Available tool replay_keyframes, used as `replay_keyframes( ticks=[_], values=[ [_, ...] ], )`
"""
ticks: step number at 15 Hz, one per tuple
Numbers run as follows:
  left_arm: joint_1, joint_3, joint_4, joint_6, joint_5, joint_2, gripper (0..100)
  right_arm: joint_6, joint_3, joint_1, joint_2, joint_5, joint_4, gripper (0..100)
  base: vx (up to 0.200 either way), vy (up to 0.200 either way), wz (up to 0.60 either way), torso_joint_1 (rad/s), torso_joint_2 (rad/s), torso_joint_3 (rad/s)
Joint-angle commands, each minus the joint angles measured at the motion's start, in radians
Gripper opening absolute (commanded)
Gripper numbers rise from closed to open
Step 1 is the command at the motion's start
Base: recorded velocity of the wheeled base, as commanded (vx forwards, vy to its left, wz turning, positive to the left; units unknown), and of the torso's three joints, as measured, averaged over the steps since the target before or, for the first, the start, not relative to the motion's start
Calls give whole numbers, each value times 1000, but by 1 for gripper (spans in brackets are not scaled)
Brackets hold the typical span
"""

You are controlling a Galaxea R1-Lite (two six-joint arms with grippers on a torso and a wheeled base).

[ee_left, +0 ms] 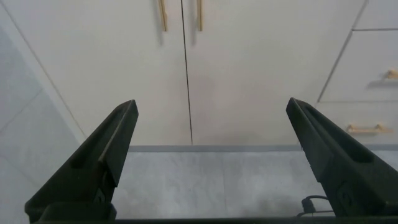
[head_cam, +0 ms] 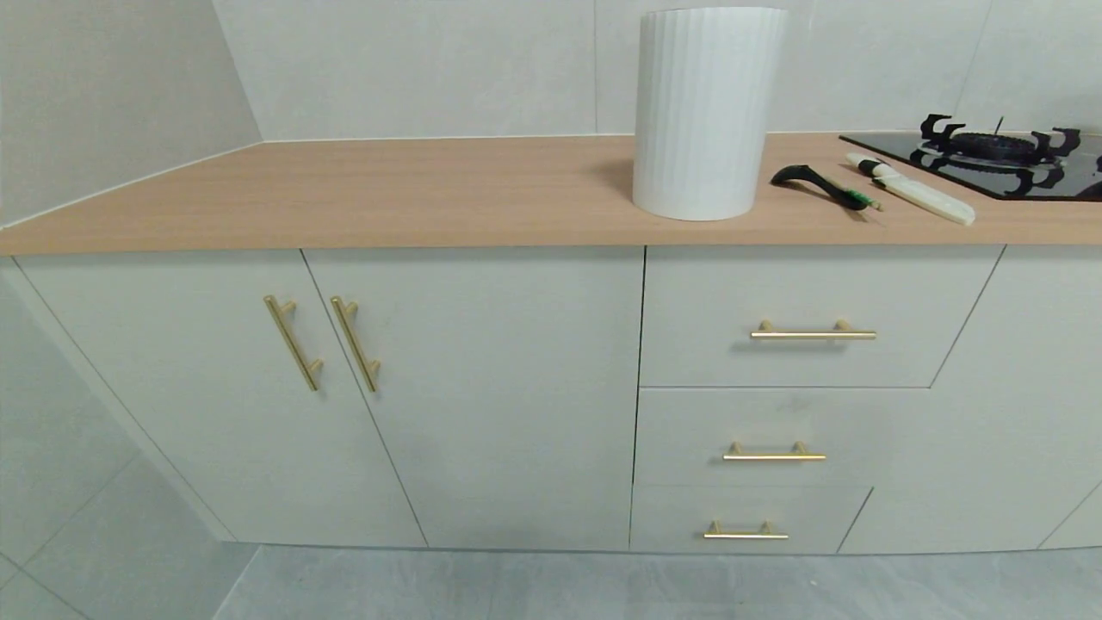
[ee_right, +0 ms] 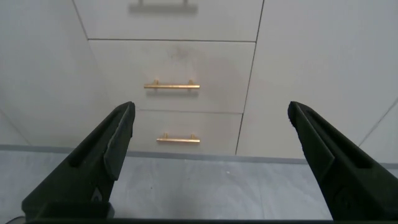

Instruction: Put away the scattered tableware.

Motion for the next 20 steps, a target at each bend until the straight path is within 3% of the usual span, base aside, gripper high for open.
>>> replay_keyframes(
  ticks=[1,17,20],
  values=[
    [0,0,0,1,0,0,100,-2,0,0,2,1,0,100,0,0,0,0,0,0],
    [0,0,0,1,0,0,100,-10,-2,0,0,2,-2,100,0,0,-37,0,0,0],
    [0,0,-2,1,0,0,100,46,-143,15,43,19,0,100,0,0,0,0,0,0]
  ],
)
